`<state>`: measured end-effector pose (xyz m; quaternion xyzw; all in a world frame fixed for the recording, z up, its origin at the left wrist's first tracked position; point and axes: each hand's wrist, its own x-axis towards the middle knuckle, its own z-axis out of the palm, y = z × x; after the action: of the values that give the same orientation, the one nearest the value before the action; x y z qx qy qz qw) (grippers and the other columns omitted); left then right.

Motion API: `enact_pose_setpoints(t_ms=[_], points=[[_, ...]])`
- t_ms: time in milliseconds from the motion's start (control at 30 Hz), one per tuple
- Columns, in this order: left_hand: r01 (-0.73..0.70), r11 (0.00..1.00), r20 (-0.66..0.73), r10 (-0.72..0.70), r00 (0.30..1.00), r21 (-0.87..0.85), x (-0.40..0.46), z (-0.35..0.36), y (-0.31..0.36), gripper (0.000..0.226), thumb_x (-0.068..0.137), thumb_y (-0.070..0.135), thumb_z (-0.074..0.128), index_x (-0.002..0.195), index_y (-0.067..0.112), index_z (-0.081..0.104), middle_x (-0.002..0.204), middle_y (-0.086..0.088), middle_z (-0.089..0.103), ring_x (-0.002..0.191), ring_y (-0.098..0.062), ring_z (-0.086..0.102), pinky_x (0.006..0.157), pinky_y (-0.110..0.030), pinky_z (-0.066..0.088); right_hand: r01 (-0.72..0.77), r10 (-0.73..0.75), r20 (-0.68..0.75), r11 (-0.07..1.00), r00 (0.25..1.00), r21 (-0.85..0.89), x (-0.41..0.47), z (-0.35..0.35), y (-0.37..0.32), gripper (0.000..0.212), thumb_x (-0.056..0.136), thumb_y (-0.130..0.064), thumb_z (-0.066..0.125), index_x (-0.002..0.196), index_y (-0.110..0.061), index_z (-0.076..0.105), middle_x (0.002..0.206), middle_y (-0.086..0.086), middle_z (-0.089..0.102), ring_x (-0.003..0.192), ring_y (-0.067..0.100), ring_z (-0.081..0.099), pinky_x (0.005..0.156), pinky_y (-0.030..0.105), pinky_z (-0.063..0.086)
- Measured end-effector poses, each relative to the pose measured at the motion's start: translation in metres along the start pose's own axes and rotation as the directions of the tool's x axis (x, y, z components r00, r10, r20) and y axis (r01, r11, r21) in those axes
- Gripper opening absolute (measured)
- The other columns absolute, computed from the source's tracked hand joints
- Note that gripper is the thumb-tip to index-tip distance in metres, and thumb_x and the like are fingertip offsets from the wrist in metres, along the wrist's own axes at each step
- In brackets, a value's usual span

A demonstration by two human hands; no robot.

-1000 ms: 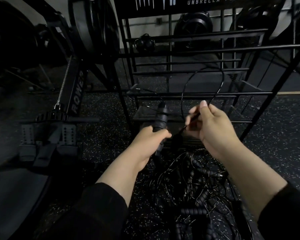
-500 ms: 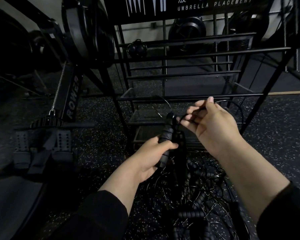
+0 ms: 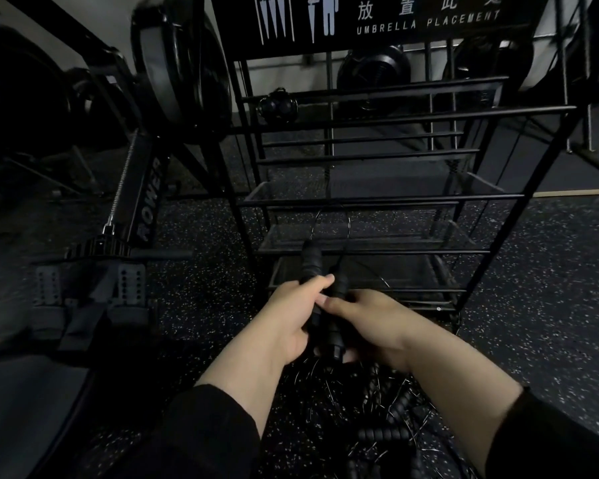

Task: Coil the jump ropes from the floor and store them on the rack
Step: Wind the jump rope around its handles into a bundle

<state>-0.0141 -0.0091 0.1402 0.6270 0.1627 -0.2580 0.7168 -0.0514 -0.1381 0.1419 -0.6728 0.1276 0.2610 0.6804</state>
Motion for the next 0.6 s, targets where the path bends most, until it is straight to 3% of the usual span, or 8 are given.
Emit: enact_pose_setpoints(t_ms=[133,200,267,333,500,600], points=[[-0.023,0.985,-0.116,0.044,0.992,0.172,0.004,-0.020,0.002,0.019,0.098,0.022,0.066,0.110,0.008,0.062,0.090,-0.009,0.069,0.059,-0.019,0.065,0.052,-0.031,0.056,0.003,-0.007,-0.278,1.000,0.961,-0.012,0.009,-0.012,-0.001,0.019,0.098,-0.021,0.060,0.102,-0.003,0.066,0.068,0.015,0.071,0.054,0.028,0.065,0.050,0.031,0.052],[0.048,0.980,-0.189,-0.011,0.982,0.193,0.006,-0.030,0.002,0.021,0.099,0.033,0.065,0.107,0.014,0.061,0.080,-0.005,0.061,0.047,-0.014,0.050,0.043,-0.023,0.042,-0.032,0.026,-0.326,0.999,0.945,-0.012,0.009,-0.022,-0.003,0.021,0.096,-0.024,0.063,0.103,-0.005,0.068,0.061,0.009,0.065,0.050,0.025,0.058,0.052,0.031,0.049],[0.121,0.986,-0.219,-0.094,0.971,0.116,0.006,-0.033,0.004,0.025,0.099,0.044,0.062,0.108,0.021,0.061,0.076,-0.004,0.057,0.047,-0.013,0.042,0.040,-0.020,0.031,-0.059,0.070,-0.315,0.997,0.946,0.043,0.008,-0.025,-0.005,0.022,0.096,-0.028,0.066,0.103,-0.008,0.069,0.063,0.007,0.062,0.049,0.023,0.055,0.052,0.030,0.048],[0.107,0.994,-0.243,-0.109,0.964,-0.021,0.008,-0.030,0.004,0.023,0.101,0.043,0.058,0.105,0.020,0.060,0.073,-0.004,0.055,0.046,-0.013,0.039,0.040,-0.020,0.027,-0.059,0.069,-0.327,0.997,0.942,0.043,0.008,-0.025,-0.006,0.025,0.095,-0.029,0.067,0.105,-0.006,0.066,0.071,0.011,0.063,0.056,0.026,0.057,0.057,0.035,0.049],[-0.063,0.966,-0.406,-0.046,0.913,-0.252,0.009,-0.028,0.010,0.026,0.105,0.038,0.052,0.095,0.015,0.060,0.075,-0.004,0.050,0.053,-0.015,0.040,0.042,-0.023,0.033,0.000,0.014,-0.405,0.999,0.914,0.033,0.009,-0.028,-0.009,0.020,0.097,-0.032,0.065,0.107,-0.014,0.067,0.081,0.010,0.063,0.066,0.027,0.059,0.061,0.036,0.049],[-0.004,0.974,-0.335,-0.074,0.939,-0.226,0.003,-0.028,0.011,0.019,0.105,0.031,0.053,0.109,0.015,0.061,0.076,-0.005,0.052,0.054,-0.016,0.042,0.043,-0.023,0.036,-0.009,0.061,-0.381,0.991,0.923,0.136,0.002,-0.027,-0.011,0.019,0.099,-0.030,0.064,0.105,-0.012,0.067,0.081,0.008,0.064,0.056,0.021,0.053,0.052,0.028,0.043]])
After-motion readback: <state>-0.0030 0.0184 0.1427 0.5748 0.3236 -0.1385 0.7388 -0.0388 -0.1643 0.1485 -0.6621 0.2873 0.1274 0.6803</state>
